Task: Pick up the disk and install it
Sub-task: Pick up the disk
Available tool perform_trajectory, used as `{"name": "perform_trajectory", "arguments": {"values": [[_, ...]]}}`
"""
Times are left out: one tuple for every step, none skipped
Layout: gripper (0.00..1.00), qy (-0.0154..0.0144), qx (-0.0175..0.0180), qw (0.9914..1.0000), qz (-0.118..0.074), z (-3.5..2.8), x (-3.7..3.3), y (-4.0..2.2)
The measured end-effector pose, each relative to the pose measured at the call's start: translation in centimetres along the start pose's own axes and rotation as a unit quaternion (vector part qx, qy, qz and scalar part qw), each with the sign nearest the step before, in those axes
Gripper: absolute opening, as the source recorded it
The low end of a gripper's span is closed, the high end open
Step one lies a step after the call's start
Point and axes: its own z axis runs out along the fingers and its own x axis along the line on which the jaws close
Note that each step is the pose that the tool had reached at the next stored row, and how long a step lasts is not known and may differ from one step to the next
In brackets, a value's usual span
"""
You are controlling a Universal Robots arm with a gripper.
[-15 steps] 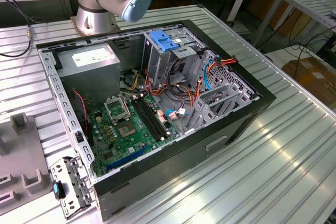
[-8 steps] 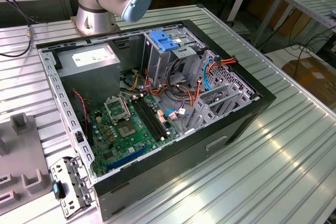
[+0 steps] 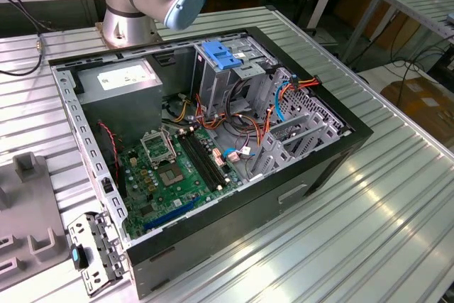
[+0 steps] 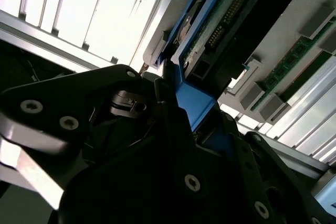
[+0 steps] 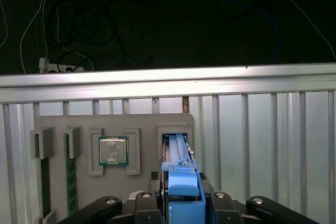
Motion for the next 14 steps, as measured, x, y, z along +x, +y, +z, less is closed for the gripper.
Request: {"name": "perform_trajectory", "arguments": {"values": [[0.37,0.0001,-0.0001,1.00000,0.000,-0.01,0.00,0.00],[0.37,0.0001,-0.0001,1.00000,0.000,-0.01,0.00,0.00],[0.37,0.0001,-0.0001,1.00000,0.000,-0.01,0.00,0.00],[0.37,0.0001,-0.0001,1.00000,0.000,-0.01,0.00,0.00],[0.37,0.0001,-0.0001,1.00000,0.000,-0.01,0.00,0.00],[0.37,0.0001,-0.0001,1.00000,0.000,-0.01,0.00,0.00],[0.37,0.0002,-0.0001,1.00000,0.000,-0.01,0.00,0.00],[0.37,0.0002,-0.0001,1.00000,0.000,-0.01,0.00,0.00],[0.37,0.0002,-0.0001,1.00000,0.000,-0.01,0.00,0.00],[0.37,0.0002,-0.0001,1.00000,0.000,-0.04,0.00,0.00],[0.37,0.0002,-0.0002,1.00000,0.000,-0.23,0.00,-0.01],[0.37,0.0002,-0.0001,1.00000,0.000,-0.42,0.00,-0.01],[0.37,0.0003,-0.0001,1.00000,0.000,-0.54,0.00,-0.02],[0.37,0.0003,-0.0001,1.00000,0.000,-0.68,0.00,-0.02]]}}
